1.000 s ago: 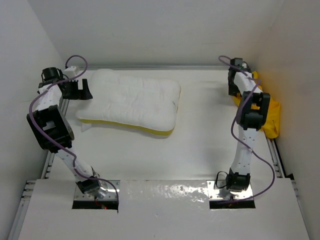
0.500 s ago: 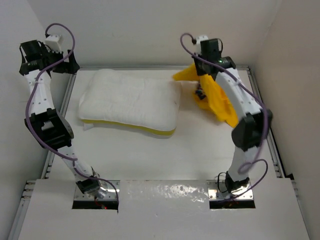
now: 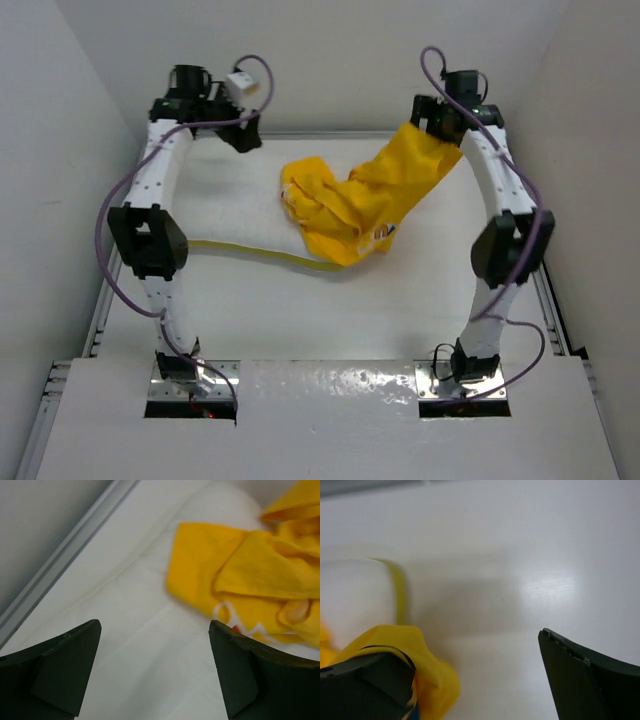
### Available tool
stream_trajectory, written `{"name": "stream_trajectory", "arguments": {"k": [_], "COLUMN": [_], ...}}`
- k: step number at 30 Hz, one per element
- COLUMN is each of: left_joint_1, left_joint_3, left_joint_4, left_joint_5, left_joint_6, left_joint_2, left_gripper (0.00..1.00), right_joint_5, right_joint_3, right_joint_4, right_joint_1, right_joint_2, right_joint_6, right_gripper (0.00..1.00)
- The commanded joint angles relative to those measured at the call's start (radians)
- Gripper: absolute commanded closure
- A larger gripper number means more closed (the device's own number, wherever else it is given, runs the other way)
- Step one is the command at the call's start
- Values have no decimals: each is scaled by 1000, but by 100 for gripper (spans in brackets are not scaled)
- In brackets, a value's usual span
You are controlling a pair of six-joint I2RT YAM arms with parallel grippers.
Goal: Put the pillow into the pillowcase
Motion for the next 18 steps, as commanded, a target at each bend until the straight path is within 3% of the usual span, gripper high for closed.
{"name": "stream_trajectory", "arguments": {"k": [1,2,4,5,6,7,8,9,10,11,12,14,15,18], "left_joint_1": [-95,-115,-160,-172,-195,-211,-224,-238,-238,-238,-238,-238,-273,-274], "left_joint_3": [58,55,26,18,-6,-15,-25,-35,-35,-35,-104,-124,-129,-129], "left_joint_4": [-33,-35,-44,-52,-81,-104,-130,-188,-205,-208,-208,-208,-123,-122], "left_joint_5": [81,84,88,93,101,98,87,78,69,61,50,52,84,153], "left_joint_6": [54,56,67,74,105,134,209,241,263,271,249,203,168,165], "left_joint_2": [28,34,45,50,60,65,73,85,91,96,105,110,113,111], "left_gripper": [12,5,3,5,16,29,65,81,85,76,62,35,30,22], "right_joint_5": [180,196,231,205,158,138,99,69,27,7,-17,-106,-143,-275], "right_joint_3": [165,246,157,-46,-168,-368,-448,-515,-613,-650,-684,-741,-749,-734], "right_joint_4": [-340,-393,-318,-244,-148,17,86,144,217,243,266,287,287,304], "right_joint_1": [-67,-109,-110,-110,-110,-107,-105,-101,-78,-66,-29,80,123,260], "right_joint_2": [169,197,122,55,-103,-184,-255,-316,-406,-438,-462,-478,-469,-395], "right_joint_6": [99,136,121,80,64,51,29,9,-27,-44,-64,-153,-182,-207], "right_gripper": [1,1,2,16,99,100,100,100,99,82,35,24,21,19]}}
